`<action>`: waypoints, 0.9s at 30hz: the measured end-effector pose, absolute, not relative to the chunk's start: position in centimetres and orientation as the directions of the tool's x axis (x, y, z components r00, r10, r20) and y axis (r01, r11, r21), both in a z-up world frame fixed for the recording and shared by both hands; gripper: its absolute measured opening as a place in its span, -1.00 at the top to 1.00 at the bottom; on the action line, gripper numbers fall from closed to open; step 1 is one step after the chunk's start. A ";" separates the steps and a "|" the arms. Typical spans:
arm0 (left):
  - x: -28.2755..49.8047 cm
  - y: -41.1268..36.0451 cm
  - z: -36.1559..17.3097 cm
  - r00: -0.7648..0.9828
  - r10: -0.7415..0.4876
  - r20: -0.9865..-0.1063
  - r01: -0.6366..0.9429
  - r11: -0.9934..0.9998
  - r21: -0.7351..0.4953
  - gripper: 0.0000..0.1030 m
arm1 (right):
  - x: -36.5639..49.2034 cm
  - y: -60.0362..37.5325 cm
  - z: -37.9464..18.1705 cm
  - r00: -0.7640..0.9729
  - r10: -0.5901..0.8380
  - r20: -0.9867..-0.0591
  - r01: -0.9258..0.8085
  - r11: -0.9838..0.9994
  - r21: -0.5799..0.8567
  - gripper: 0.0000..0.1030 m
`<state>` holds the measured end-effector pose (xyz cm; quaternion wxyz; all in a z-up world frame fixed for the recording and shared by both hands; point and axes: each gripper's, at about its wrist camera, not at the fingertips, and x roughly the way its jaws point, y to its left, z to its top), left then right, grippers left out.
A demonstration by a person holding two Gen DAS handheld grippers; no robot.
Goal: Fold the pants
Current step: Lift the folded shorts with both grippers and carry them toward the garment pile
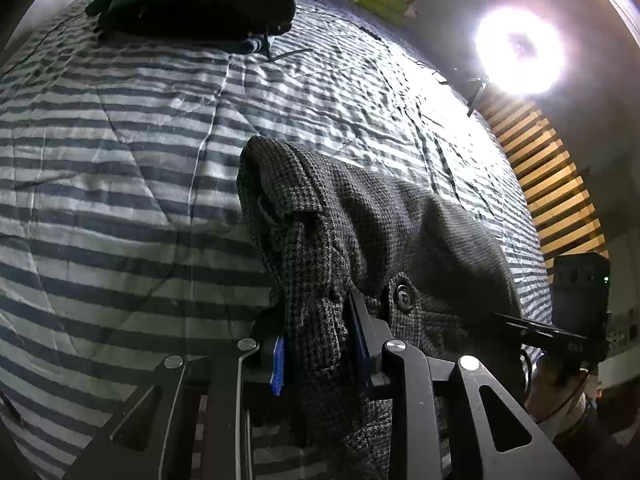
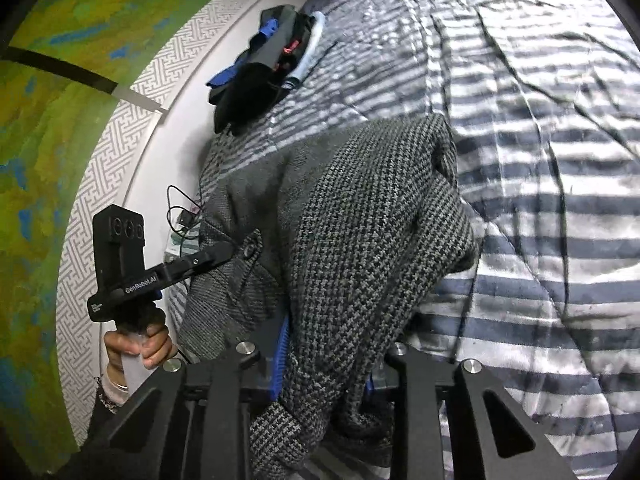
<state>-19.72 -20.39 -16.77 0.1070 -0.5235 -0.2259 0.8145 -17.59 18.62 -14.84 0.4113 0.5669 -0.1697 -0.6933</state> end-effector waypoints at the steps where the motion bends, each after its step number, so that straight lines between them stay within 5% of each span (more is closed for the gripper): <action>1: -19.7 -20.5 -16.7 -0.430 0.417 -0.801 0.070 -0.869 -0.490 0.47 | -17.5 18.7 -14.7 -0.021 -0.762 -0.647 0.383 -0.604 0.699 0.52; 13: -20.8 -20.6 -11.0 -0.514 0.431 -0.741 0.015 -0.860 -0.511 0.54 | -18.2 19.1 -10.1 -0.097 -0.774 -0.626 0.444 -0.596 0.669 0.54; 27: -27.7 -27.9 2.1 -0.757 0.260 -0.599 0.061 -0.885 -0.462 0.56 | -24.9 12.0 2.4 -0.256 -0.815 -0.520 0.641 -0.546 0.540 0.54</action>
